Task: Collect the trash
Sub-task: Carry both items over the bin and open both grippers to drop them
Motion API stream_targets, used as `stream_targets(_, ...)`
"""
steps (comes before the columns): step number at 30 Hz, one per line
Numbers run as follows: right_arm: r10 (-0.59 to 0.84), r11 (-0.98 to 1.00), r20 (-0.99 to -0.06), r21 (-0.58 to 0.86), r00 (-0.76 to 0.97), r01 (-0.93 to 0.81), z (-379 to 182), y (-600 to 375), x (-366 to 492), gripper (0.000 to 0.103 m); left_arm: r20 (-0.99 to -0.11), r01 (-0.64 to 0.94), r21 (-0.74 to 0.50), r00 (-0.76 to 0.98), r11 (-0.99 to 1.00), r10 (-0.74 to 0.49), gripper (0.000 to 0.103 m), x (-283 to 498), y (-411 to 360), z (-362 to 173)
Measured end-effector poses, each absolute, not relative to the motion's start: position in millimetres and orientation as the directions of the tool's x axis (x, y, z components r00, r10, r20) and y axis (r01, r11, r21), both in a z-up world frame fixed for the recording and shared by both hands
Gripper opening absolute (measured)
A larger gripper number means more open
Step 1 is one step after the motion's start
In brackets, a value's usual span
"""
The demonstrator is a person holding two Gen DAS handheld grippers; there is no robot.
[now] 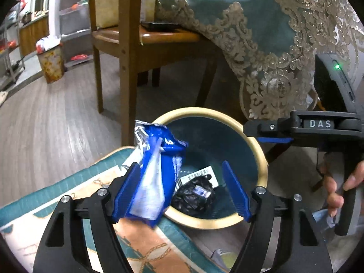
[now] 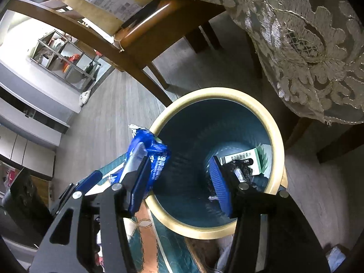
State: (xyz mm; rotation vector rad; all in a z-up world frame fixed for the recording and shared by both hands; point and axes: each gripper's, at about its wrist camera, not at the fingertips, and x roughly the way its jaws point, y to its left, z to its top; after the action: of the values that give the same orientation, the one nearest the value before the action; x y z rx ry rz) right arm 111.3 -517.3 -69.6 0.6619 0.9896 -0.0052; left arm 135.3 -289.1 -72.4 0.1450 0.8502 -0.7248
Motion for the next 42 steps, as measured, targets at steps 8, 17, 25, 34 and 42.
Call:
stream_targets(8, 0.278, 0.795, -0.772, 0.519, 0.571, 0.315, -70, -520, 107, 0.053, -0.762, 0.625, -0.107, 0.448, 0.773, -0.468, 0.075, 134, -286, -88)
stream_targets(17, 0.293, 0.785, -0.757, 0.539, 0.584, 0.305, -66, -521, 109, 0.053, -0.853, 0.588, -0.017, 0.414, 0.809, -0.318, 0.003, 153, -290, -127)
stream_targets(25, 0.281, 0.767, -0.745, 0.554, 0.605, 0.325, -64, -527, 104, 0.053, -0.821, 0.719, -0.081, 0.344, 0.69, -0.455, 0.001, 130, -323, -109)
stream_targets(34, 0.287, 0.766, -0.747, 0.555, 0.6, 0.324, -64, -526, 101, 0.053, -0.767, 0.599, -0.043, 0.493, 0.8, -0.41, 0.053, 145, -289, -95)
stream_targets(42, 0.303, 0.772, -0.74, 0.56, 0.6, 0.3, -60, -518, 104, 0.053, -0.84, 0.53, -0.041, 0.441, 0.847, -0.317, 0.065, 186, -256, -139)
